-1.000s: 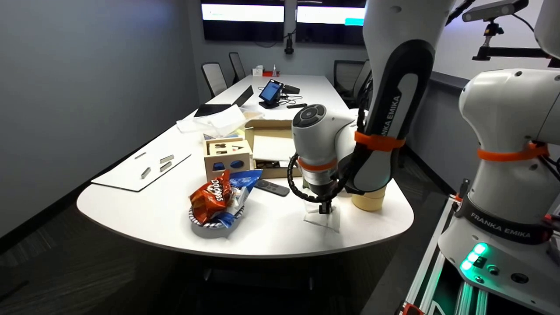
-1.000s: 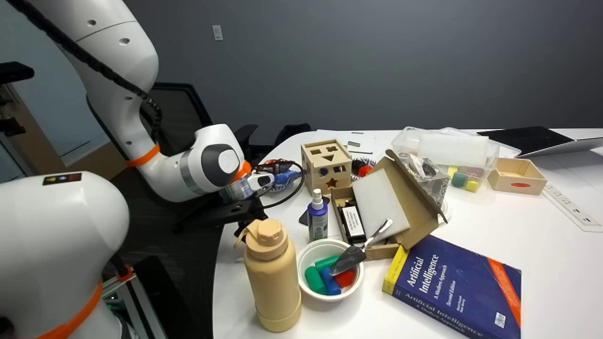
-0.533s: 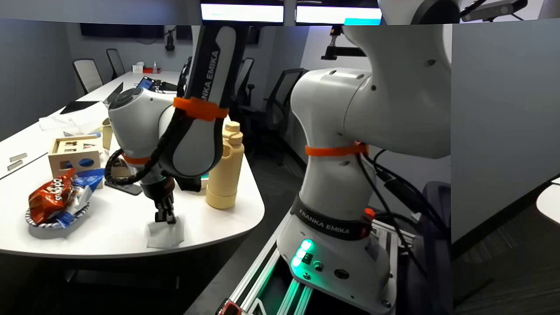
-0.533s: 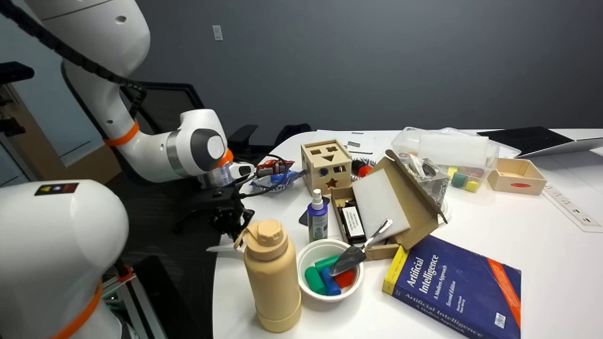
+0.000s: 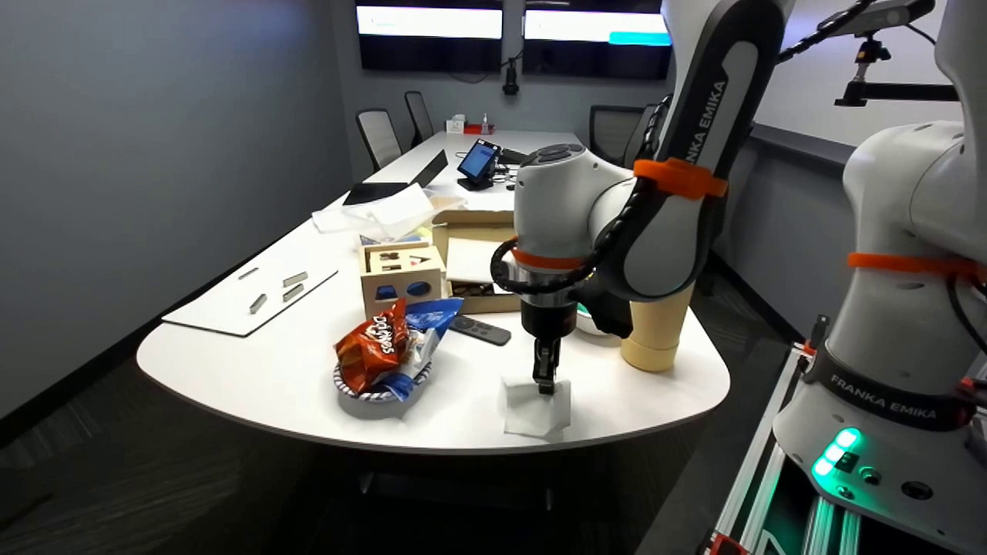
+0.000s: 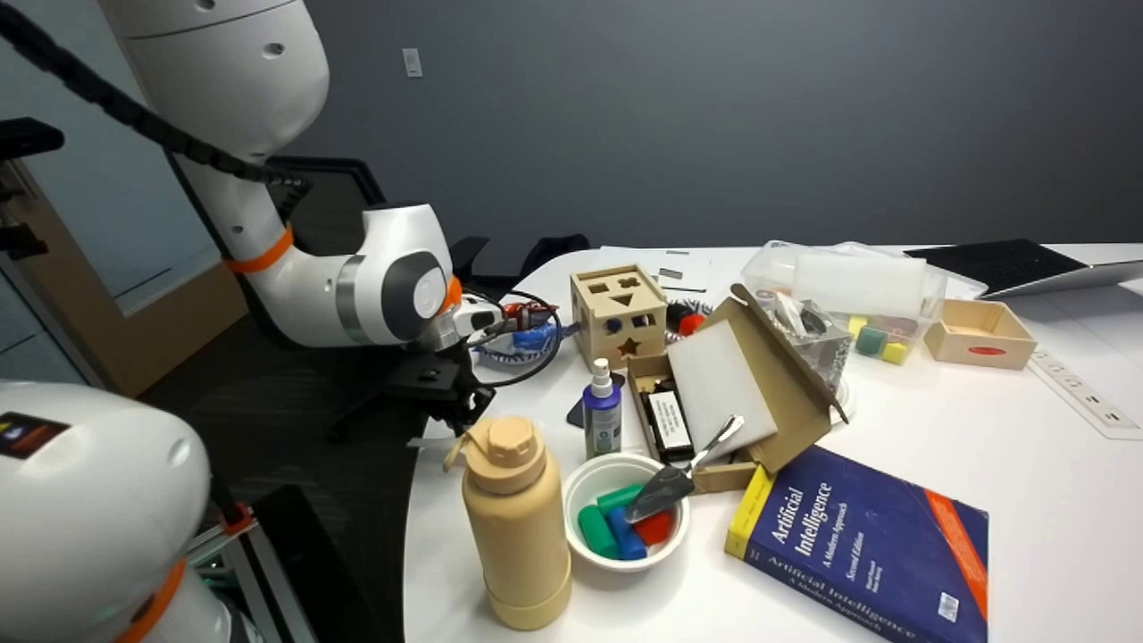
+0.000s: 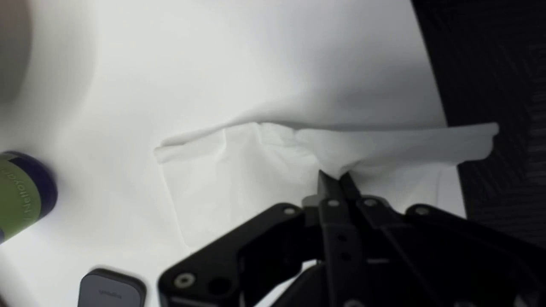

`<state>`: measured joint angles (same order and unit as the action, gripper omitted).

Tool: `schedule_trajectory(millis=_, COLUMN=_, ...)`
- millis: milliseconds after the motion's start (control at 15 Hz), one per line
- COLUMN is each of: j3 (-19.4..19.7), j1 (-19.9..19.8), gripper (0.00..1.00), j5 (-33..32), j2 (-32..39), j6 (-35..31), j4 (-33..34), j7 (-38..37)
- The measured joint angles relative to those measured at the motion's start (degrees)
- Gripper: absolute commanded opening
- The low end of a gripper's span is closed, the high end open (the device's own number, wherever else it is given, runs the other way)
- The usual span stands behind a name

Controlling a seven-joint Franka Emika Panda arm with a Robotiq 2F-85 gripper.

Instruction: Wipe the table using the napkin

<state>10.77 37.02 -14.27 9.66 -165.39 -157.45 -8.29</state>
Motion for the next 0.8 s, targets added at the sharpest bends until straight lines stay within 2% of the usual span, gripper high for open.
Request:
schedule_trajectory(millis=133, j3=3.7, j1=0.02, gripper=0.0, j5=-6.58, j2=2.24, j6=-4.63, j4=-0.01, j7=-3.98)
schedule_trajectory(millis=267, j3=10.82, j1=2.89, gripper=0.0, j5=-14.47, j2=4.29, j6=-8.17, j4=0.27, j7=-8.46)
schedule_trajectory(millis=400, j3=19.04, j1=7.56, gripper=0.0, j5=-21.07, j2=6.05, j6=-10.1, j4=1.17, j7=-12.37)
schedule_trajectory(millis=600, j3=28.14, j1=13.98, gripper=0.0, j5=-26.06, j2=8.47, j6=-10.77, j4=2.32, j7=-15.58)
schedule_trajectory(millis=800, j3=33.5, j1=18.93, gripper=0.0, j5=-28.0, j2=10.97, j6=-10.1, j4=2.32, j7=-16.56)
